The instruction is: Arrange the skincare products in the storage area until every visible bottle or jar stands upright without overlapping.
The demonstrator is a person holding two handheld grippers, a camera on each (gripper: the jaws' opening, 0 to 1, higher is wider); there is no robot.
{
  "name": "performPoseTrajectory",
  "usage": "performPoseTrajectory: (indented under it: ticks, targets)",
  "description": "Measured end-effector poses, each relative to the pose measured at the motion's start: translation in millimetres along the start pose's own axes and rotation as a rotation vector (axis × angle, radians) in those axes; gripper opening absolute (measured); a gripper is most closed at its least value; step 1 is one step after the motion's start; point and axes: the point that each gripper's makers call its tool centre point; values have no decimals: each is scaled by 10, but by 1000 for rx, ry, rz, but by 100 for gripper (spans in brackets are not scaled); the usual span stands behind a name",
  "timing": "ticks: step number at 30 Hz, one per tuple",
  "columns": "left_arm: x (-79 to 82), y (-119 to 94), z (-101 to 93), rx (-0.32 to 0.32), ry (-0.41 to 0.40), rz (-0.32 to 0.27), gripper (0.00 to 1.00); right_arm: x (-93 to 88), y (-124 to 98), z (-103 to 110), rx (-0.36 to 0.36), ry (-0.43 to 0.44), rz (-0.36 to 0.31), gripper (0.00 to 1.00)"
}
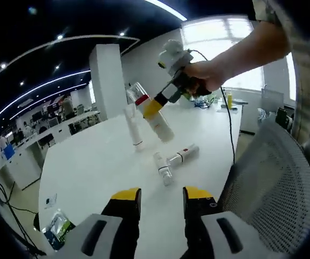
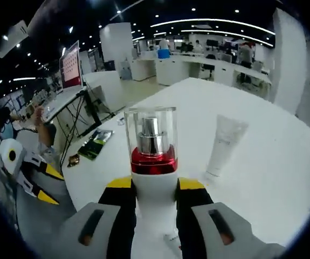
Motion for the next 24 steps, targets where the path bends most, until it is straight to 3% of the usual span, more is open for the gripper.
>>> performPoseTrajectory:
  ticks: [2,6,8,13,19,24]
  targets:
    - [19,-11,24,4,-7,-9,32,34,22,229,50,37,-55,25]
    - [109,-21,84,3,-124,-59,33,66,23,611,138,88,-162,25]
    - [158,-38,85,-15,-188,-82,33,31,18,738,168,120,-172,25]
    - [172,-43,57,-54,-256,-87,36,1,-6,933,247,181,-213,25]
    - [200,-46,107,-59,-322,-102,38,3,-24,1106,299,113,-208,26]
    - [163,-8,12,-84,-303,-76,40,-114,6,1258,360,88,-166,26]
Point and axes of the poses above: the point that each gripper's makers call its tool centre point, and the gripper's own axes: y roughly forward along the fingers, z roughly to its left, x roughly out of its top, and after that the axes turned 1 degree about -z, right-handed
